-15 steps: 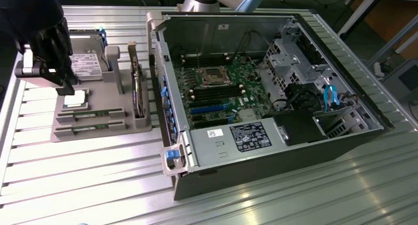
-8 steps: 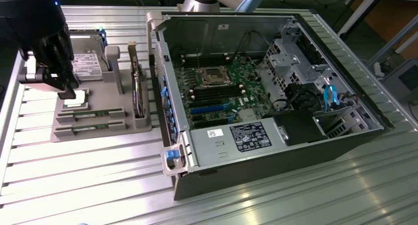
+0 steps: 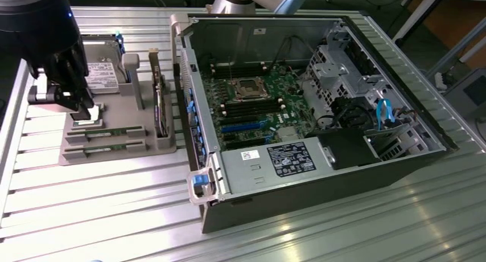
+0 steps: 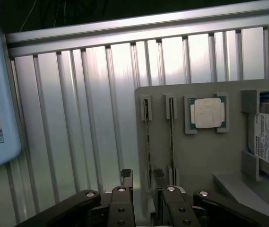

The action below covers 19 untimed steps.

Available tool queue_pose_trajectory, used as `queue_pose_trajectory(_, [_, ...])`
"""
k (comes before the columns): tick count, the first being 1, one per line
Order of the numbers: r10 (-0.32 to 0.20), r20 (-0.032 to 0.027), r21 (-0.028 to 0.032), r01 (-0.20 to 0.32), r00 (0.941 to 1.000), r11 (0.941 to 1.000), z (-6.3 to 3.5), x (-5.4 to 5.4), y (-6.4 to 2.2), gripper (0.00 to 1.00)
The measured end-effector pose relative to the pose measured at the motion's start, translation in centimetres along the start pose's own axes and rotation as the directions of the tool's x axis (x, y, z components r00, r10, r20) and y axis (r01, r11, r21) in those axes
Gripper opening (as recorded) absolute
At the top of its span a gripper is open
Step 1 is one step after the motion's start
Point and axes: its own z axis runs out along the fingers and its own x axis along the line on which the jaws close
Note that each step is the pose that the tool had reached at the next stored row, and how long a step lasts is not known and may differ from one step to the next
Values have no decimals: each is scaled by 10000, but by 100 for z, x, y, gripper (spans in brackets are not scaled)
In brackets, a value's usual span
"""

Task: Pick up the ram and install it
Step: 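Pick up the ram and move it above insertion slot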

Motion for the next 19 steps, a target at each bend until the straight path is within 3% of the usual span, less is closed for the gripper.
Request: queue_pose_trajectory(19, [0, 0, -1, 0, 10000, 10000, 339, -21, 15, 29])
